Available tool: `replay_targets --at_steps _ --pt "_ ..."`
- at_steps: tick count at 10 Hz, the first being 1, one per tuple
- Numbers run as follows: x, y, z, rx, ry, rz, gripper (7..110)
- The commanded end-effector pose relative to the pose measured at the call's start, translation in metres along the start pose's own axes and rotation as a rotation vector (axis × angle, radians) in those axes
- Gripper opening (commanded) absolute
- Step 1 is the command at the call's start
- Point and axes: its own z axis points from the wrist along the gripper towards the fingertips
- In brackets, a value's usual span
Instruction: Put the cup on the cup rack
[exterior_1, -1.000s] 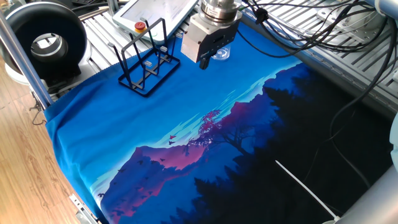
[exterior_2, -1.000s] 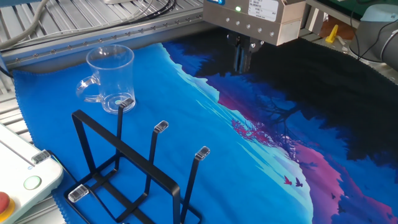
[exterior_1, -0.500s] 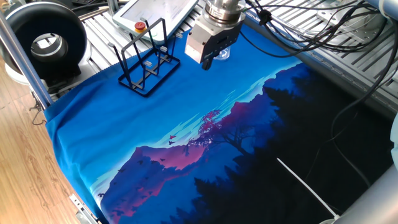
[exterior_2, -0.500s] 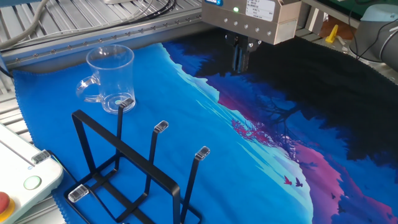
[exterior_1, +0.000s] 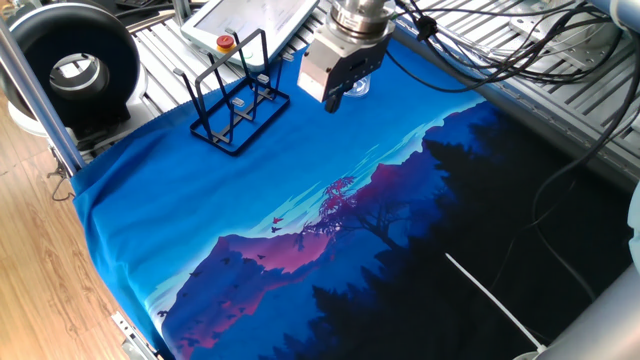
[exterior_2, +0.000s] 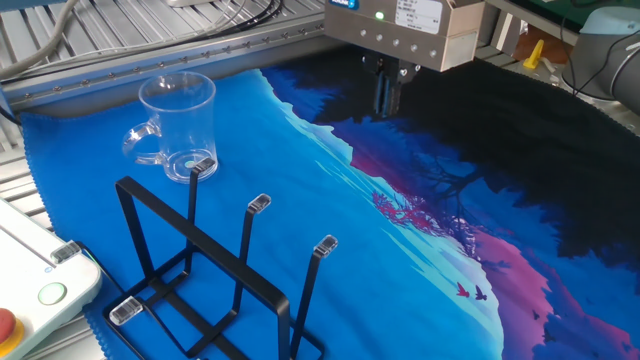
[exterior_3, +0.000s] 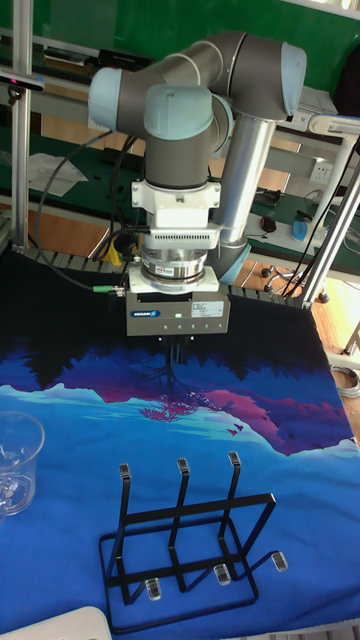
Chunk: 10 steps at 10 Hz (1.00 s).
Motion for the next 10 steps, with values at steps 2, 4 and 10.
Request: replay_targets --at_steps 2,4,10 --pt "-0.012 0.011 -0.003 -0.042 -0.044 0.011 7" --pt "-0.017 0.017 -0.008 -0.047 -0.040 0.020 7" --pt "-0.006 0.004 -0.006 0.006 -0.002 0.020 7"
